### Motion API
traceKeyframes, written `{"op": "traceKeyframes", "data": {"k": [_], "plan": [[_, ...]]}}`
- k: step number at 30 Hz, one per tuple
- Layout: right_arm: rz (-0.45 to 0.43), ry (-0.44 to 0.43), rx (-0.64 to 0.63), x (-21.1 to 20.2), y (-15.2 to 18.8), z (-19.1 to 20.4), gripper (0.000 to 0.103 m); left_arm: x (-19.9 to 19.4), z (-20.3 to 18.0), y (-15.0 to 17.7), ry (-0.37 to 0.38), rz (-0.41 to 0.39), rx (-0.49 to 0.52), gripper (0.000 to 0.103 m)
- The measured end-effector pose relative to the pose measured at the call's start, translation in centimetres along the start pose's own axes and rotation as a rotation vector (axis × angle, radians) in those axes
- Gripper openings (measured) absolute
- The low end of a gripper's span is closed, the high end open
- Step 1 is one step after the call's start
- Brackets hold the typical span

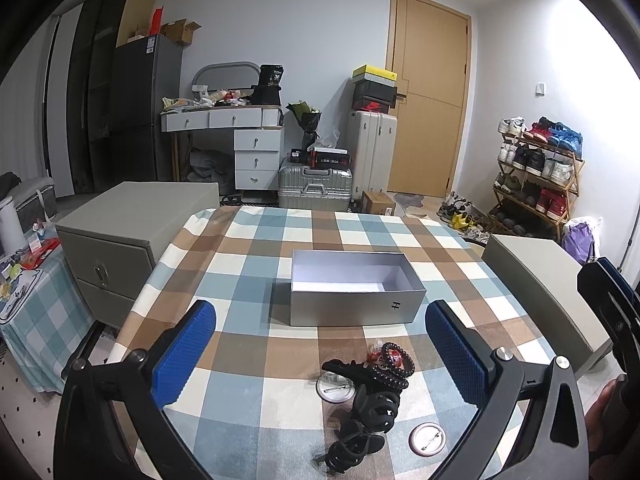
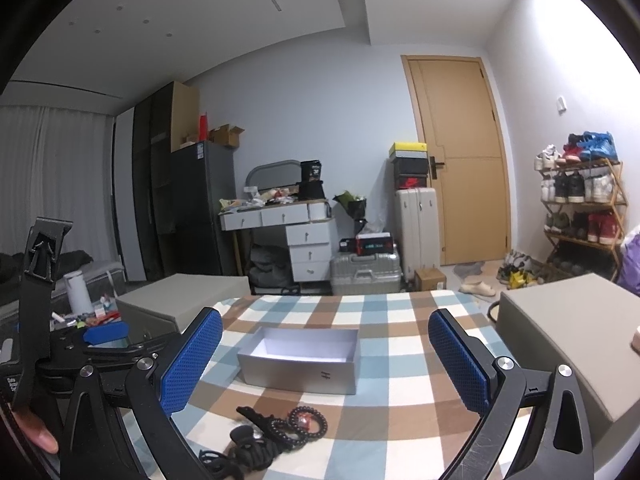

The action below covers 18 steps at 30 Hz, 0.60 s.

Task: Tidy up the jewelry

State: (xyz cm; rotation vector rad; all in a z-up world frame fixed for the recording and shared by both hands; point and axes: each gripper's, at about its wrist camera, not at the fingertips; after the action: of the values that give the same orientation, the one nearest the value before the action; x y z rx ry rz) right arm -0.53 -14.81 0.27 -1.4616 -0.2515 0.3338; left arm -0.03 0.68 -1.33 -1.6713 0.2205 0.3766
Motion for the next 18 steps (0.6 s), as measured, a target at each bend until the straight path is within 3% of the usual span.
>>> {"op": "traceKeyframes", "data": {"k": [18], "plan": [[0.023,0.009,0.009,0.43,0.43,-0.08,0.103,0.08,-0.11,0.13,0.004,0.011,0.003,0.102]]}}
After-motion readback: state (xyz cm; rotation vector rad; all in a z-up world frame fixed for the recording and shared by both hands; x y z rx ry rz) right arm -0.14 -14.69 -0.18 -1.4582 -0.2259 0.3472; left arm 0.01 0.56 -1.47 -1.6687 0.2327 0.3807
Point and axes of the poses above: each gripper's, at about its wrist camera, not at the fingertips, and x roughly the way its jaws point, z to its left, y to its underside, and after that the axes turned 6 degrees about -z, right-handed
